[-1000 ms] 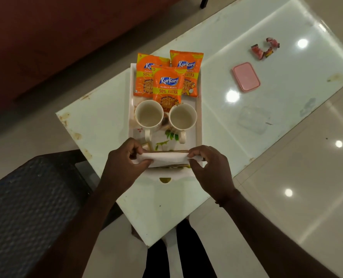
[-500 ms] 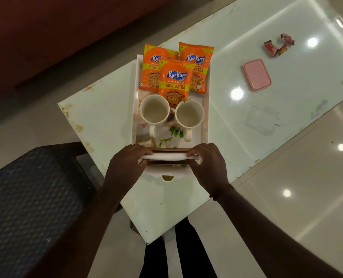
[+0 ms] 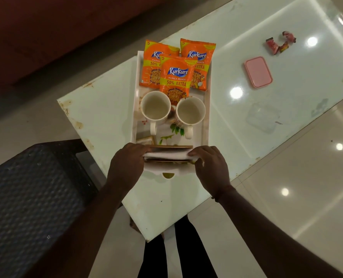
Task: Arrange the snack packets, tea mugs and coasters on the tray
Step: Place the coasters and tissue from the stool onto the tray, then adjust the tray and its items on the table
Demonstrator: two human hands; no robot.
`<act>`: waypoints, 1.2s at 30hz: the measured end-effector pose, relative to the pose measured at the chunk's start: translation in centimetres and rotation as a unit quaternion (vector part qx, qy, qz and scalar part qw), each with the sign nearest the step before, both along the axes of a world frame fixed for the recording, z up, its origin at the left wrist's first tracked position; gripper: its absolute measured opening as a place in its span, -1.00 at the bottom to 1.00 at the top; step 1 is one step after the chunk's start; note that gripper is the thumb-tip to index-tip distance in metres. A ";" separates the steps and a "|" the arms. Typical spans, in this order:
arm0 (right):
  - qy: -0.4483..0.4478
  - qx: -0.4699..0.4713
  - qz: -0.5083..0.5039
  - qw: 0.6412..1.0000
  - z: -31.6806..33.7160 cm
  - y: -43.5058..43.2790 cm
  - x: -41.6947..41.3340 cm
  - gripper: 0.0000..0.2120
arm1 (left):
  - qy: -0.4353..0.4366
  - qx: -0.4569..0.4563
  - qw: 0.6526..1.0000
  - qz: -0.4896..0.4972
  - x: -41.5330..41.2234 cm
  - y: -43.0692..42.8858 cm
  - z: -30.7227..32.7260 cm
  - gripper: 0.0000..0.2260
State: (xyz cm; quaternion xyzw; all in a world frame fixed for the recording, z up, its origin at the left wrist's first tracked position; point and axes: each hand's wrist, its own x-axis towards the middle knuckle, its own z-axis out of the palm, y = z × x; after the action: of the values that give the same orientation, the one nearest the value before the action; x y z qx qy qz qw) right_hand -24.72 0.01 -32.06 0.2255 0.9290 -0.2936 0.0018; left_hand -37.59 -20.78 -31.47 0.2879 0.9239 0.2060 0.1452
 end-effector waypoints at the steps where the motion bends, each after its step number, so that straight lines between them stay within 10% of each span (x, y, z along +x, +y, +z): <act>1: 0.004 -0.003 -0.008 1.000 0.2 -0.1 0.2 -0.61 | -0.004 0.004 1.000 0.003 0.0 -0.1 0.1 -0.66; 36: -0.107 0.099 0.042 0.988 18.4 2.1 4.9 -0.21 | 0.035 -0.134 0.990 -0.001 8.7 3.1 16.7 -0.32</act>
State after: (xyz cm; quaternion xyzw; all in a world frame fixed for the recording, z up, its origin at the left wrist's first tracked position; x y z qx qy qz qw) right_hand -19.83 2.06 -13.67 0.2153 0.9566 -0.1737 0.0912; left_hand -28.91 -17.70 -14.74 0.2737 0.9475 0.0695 0.1500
